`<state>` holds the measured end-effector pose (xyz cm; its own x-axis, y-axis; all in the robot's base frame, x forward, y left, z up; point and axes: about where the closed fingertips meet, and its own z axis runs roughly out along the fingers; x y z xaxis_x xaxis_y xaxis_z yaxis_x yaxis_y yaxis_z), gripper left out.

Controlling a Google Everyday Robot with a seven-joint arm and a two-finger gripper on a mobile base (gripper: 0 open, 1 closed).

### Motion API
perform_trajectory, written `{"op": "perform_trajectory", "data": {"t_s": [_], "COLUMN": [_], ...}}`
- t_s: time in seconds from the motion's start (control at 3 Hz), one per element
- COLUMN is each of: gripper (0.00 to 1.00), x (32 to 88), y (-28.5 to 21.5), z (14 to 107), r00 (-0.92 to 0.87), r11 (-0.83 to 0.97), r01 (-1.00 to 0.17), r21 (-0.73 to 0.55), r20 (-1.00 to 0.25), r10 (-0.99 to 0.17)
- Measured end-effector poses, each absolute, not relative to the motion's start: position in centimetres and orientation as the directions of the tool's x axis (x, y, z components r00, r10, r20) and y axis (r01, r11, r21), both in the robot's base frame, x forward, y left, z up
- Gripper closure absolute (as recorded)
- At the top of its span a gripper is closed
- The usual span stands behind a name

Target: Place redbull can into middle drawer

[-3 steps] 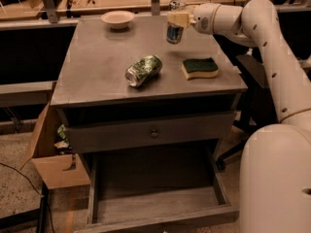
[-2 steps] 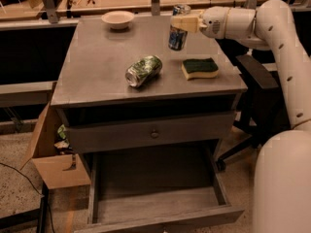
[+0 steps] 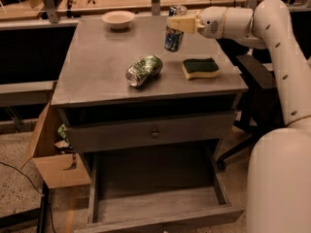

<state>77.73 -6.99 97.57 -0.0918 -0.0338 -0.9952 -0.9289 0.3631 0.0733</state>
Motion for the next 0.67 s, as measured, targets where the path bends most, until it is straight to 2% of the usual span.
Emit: {"op": "perform_trajectory", "data": {"t_s": [0.33, 0.67], "gripper": [1.00, 1.00], "x": [74.9, 69.5], "y": [-8.6, -10.1], "z": [100.9, 105.2], "r00": [-0.060, -0.042], "r11": [0.352, 0.356], "r01": [-0.935, -0.934], "r21": [0.051, 0.045], "r20": [-0.998, -0.999], "r10": [-0.015, 0.018]}}
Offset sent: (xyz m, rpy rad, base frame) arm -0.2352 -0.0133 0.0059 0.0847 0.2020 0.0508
